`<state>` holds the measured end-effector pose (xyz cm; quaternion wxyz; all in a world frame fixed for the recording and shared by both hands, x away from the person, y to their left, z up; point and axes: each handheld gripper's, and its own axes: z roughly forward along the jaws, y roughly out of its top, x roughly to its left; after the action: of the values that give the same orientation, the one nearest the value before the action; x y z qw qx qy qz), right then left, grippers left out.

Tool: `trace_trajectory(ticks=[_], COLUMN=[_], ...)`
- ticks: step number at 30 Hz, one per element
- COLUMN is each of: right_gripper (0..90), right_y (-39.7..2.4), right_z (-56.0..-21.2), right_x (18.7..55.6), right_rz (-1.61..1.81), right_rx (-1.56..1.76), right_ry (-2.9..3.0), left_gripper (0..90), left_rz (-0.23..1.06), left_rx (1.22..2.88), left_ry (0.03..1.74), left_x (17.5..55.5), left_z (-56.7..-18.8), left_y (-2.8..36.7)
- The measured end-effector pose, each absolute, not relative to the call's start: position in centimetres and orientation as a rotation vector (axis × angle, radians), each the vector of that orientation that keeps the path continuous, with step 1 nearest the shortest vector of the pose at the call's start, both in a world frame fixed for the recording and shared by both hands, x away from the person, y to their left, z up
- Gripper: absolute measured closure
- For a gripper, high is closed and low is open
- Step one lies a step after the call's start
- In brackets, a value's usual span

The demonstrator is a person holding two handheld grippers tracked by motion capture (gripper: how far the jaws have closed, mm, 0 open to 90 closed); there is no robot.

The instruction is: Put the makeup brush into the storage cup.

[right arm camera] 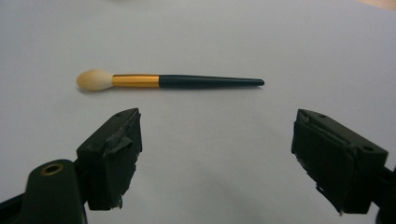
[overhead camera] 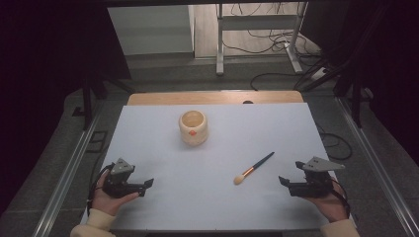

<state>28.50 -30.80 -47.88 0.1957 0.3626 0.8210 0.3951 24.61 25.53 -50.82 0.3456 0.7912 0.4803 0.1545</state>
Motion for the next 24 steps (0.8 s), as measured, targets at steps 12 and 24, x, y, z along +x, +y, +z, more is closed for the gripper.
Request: trace_trajectory(ticks=[12, 24], right_gripper=[17.3, 16.3], right_y=[-30.82, -30.45], right_z=[-47.96, -47.98], right_x=[28.44, 28.73], right_rz=[1.096, 1.068], right_rx=[0.996, 0.960], right_ry=[2.324, 2.343], left_gripper=[13.3, 13.7], left_rz=[0.409, 0.418], left_rx=[2.050, 2.038], left_ry=[1.241, 1.247], left_x=[24.45, 23.74], left_z=[-50.82, -50.86], left_y=[25.56, 26.21])
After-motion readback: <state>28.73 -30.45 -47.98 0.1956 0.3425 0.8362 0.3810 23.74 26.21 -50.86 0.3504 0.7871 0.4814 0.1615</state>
